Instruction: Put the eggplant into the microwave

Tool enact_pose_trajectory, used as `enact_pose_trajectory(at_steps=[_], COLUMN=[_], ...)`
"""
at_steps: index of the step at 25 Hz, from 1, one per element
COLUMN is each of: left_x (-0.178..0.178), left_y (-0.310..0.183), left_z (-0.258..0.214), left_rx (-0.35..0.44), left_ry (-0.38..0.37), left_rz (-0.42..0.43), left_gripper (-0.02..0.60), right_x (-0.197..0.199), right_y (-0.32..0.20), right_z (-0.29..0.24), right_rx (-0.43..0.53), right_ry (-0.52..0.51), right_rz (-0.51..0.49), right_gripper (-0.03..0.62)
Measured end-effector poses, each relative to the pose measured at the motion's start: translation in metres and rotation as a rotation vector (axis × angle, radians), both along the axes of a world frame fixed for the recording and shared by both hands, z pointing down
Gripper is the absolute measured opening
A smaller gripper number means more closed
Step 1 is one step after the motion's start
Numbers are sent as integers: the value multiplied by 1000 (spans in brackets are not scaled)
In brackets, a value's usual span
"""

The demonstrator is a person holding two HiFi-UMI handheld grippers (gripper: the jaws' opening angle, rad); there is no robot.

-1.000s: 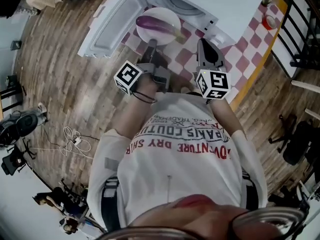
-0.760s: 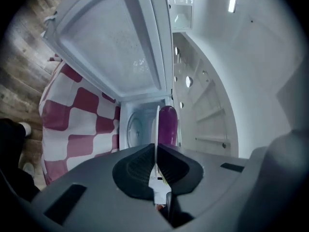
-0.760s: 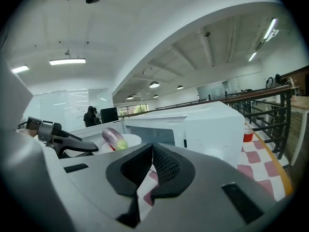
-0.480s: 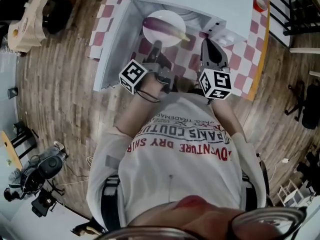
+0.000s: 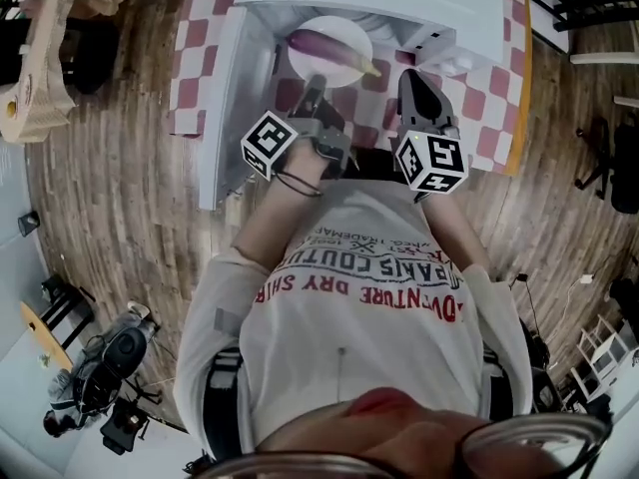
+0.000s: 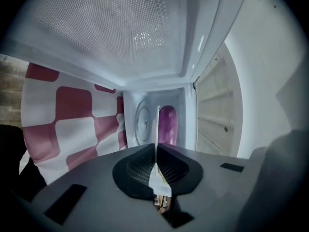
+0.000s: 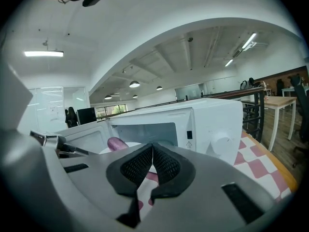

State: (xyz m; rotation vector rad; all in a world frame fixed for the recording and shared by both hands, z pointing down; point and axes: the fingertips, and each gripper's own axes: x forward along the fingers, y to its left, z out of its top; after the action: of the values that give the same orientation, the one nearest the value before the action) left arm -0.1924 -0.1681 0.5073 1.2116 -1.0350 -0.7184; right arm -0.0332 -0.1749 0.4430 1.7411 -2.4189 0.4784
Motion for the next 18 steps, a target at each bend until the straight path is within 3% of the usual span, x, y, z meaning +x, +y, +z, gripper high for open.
enact_pose_trajectory(at_steps=[18], left_x=[14], left_y=[-60], left_z=[63], left_rx=[-63], left_ry=[-9], left_rz=[-13], left_gripper=[37], right_x=[-3], right_y=[-40], right_z=[49], right_rx=[-60], right_ry=[75], right_rz=[-45], right_gripper=[26])
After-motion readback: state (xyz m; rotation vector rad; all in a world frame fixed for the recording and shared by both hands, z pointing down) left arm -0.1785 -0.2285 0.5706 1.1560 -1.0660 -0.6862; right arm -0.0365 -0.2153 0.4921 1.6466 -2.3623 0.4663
